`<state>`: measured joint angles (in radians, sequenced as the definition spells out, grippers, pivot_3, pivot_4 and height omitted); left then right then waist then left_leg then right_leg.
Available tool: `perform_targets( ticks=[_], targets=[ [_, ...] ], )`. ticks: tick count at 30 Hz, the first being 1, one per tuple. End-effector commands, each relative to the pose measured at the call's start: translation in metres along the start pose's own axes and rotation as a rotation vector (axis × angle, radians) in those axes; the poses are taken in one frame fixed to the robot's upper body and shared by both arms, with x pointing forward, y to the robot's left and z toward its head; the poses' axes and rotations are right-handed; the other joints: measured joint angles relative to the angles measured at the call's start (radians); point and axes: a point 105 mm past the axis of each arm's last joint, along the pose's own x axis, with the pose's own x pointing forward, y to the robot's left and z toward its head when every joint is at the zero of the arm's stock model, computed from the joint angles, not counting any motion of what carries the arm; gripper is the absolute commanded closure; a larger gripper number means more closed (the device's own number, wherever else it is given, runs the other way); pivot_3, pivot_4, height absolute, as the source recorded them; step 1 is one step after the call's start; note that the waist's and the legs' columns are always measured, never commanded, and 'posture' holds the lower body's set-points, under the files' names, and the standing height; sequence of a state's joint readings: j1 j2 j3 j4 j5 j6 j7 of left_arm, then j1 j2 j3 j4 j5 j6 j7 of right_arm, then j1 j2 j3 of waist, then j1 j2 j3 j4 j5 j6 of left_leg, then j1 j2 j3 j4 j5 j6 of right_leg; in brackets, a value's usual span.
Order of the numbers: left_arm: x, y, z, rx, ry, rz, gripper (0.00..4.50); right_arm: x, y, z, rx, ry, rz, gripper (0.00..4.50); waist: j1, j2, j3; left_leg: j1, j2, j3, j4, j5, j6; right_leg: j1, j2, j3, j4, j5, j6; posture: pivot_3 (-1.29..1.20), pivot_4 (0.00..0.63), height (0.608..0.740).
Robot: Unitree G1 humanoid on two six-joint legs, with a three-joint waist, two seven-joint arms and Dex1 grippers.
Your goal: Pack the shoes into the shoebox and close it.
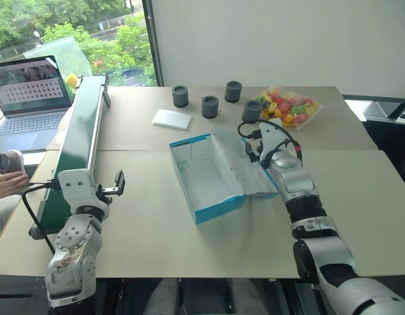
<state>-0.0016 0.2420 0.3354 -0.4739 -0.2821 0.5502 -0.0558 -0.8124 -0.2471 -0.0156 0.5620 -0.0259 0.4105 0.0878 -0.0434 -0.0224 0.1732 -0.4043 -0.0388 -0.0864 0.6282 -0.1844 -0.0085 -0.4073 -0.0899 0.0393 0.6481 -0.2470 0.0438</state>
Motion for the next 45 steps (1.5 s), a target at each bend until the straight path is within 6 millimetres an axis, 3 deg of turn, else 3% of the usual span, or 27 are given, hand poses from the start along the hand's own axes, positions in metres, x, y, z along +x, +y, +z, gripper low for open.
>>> perform_targets(
  ticks=[1, 3, 6, 7, 9, 11, 15, 19, 23, 26, 30, 35, 45],
  targets=[
    [0.000, 0.003, 0.010, 0.015, -0.034, 0.016, 0.00, 0.000, -0.002, 0.020, 0.000, -0.070, -0.007, 0.11, 0.000, 0.000, 0.000, 0.000, 0.000, 0.000, 0.000, 0.000, 0.000, 0.000, 0.000, 0.000, 0.000, 0.000, 0.000, 0.00, 0.150, 0.726],
    [0.001, 0.002, 0.008, 0.013, -0.027, 0.012, 0.00, 0.000, -0.002, 0.024, 0.013, -0.083, -0.009, 0.11, 0.000, 0.000, 0.000, 0.000, 0.000, 0.000, 0.000, 0.000, 0.000, 0.000, 0.000, 0.000, 0.000, 0.000, 0.000, 0.00, 0.150, 0.726],
    [0.000, 0.000, 0.008, 0.017, -0.031, 0.000, 0.00, -0.004, 0.008, 0.055, 0.024, -0.210, 0.051, 0.11, -0.001, 0.000, 0.000, 0.000, 0.000, 0.000, 0.000, 0.000, 0.000, 0.000, 0.000, 0.000, 0.000, 0.000, 0.000, 0.00, 0.150, 0.726],
    [-0.001, 0.000, 0.009, 0.017, -0.034, -0.003, 0.00, -0.011, 0.021, 0.076, 0.050, -0.293, 0.138, 0.11, -0.002, 0.000, 0.000, 0.000, 0.000, 0.000, 0.000, 0.000, 0.000, 0.000, 0.000, 0.000, 0.000, 0.000, 0.000, 0.00, 0.150, 0.726],
    [-0.005, 0.003, 0.013, 0.011, -0.047, -0.003, 0.00, -0.030, 0.048, 0.113, 0.087, -0.434, 0.334, 0.11, -0.007, 0.000, 0.000, 0.000, 0.001, 0.001, 0.000, 0.000, 0.000, -0.001, 0.001, 0.001, 0.000, 0.000, 0.000, 0.00, 0.150, 0.726],
    [-0.010, 0.009, 0.015, 0.015, -0.053, 0.002, 0.00, -0.053, 0.073, 0.136, 0.098, -0.508, 0.544, 0.11, -0.013, 0.000, 0.000, 0.000, 0.002, 0.002, 0.000, -0.001, 0.000, -0.002, 0.001, 0.002, 0.000, 0.000, 0.000, 0.00, 0.150, 0.726],
    [-0.018, 0.026, 0.017, 0.041, -0.042, 0.019, 0.00, -0.103, 0.118, 0.158, 0.062, -0.561, 0.948, 0.11, -0.011, 0.000, 0.000, -0.001, 0.003, 0.001, 0.000, -0.002, 0.000, -0.003, 0.002, 0.002, 0.000, 0.000, 0.000, 0.00, 0.150, 0.726],
    [-0.027, 0.041, 0.014, 0.059, -0.009, 0.003, 0.00, -0.147, 0.159, 0.148, -0.028, -0.542, 1.279, 0.11, -0.002, -0.001, 0.000, 0.000, 0.003, 0.001, 0.000, -0.002, 0.000, -0.002, 0.001, 0.002, 0.000, 0.000, 0.000, 0.00, 0.150, 0.726],
    [-0.039, 0.067, 0.012, 0.102, 0.029, 0.018, 0.00, -0.165, 0.191, 0.114, -0.178, -0.464, 1.433, 0.11, -0.001, -0.001, -0.001, 0.000, 0.004, 0.001, 0.000, -0.002, -0.001, -0.003, 0.001, 0.001, 0.000, 0.000, 0.000, 0.00, 0.150, 0.726],
    [-0.050, 0.088, 0.013, 0.094, 0.061, 0.020, 0.00, -0.153, 0.205, 0.097, -0.168, -0.404, 1.389, 0.11, 0.000, -0.002, -0.001, 0.000, 0.004, 0.001, 0.000, -0.002, -0.001, -0.004, 0.001, 0.002, 0.000, 0.000, -0.001, 0.00, 0.150, 0.726],
    [-0.058, 0.102, 0.000, 0.082, 0.134, 0.026, 0.00, -0.133, 0.211, 0.081, -0.202, -0.360, 1.264, 0.11, 0.002, -0.002, -0.001, 0.000, 0.004, 0.001, 0.000, -0.002, -0.001, -0.006, 0.001, 0.002, 0.000, 0.001, -0.002, 0.00, 0.150, 0.726],
    [-0.062, 0.104, -0.006, 0.082, 0.154, 0.027, 0.00, -0.120, 0.209, 0.083, 0.050, -0.314, 1.191, 0.11, 0.001, -0.005, -0.003, -0.002, 0.005, 0.001, -0.001, -0.003, -0.003, -0.010, 0.001, 0.002, 0.000, 0.001, -0.002, 0.00, 0.150, 0.726],
    [-0.058, 0.102, -0.014, 0.071, 0.174, 0.045, 0.00, -0.114, 0.205, 0.072, 0.056, -0.271, 1.147, 0.11, 0.000, -0.006, -0.003, -0.003, 0.007, 0.003, -0.001, -0.003, -0.003, -0.012, 0.001, 0.003, 0.001, 0.002, -0.004, 0.00, 0.150, 0.726]
  ],
)
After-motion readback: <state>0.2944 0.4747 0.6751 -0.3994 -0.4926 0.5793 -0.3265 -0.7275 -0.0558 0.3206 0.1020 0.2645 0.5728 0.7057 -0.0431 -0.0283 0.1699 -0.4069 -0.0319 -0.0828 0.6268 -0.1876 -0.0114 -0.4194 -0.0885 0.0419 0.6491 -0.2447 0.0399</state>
